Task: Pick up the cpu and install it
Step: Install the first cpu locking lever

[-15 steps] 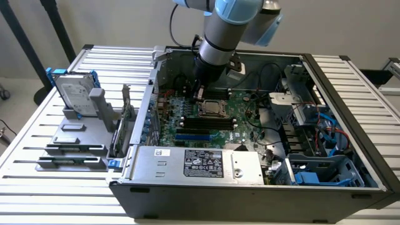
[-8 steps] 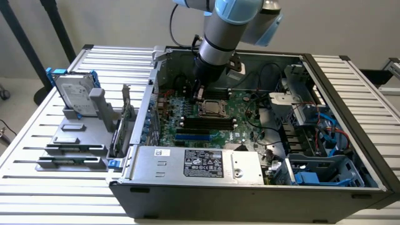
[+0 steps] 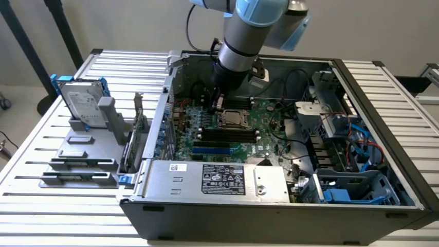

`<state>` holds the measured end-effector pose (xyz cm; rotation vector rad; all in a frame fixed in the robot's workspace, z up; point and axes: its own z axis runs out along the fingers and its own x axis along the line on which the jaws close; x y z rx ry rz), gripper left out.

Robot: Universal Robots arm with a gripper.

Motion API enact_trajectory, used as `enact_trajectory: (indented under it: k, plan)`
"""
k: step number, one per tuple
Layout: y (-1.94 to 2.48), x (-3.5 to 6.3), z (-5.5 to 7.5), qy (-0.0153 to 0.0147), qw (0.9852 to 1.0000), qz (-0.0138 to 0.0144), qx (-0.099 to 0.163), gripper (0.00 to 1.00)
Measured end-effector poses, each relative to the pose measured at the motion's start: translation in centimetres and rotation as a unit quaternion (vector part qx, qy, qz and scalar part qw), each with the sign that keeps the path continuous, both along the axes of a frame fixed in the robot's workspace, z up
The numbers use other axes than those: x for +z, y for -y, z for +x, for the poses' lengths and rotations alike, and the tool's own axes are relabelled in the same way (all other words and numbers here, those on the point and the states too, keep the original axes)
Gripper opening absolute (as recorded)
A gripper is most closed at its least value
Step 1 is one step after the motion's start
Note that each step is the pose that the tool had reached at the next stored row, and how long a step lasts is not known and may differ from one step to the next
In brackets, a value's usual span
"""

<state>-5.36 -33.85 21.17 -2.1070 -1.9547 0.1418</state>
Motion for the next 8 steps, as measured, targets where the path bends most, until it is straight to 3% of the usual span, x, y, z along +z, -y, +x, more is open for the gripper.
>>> enact_trajectory:
  k: [8]
  plan:
    - [0.03,0.12,-1.5,0.0001,1.0000,0.0000,-0.005,0.11]
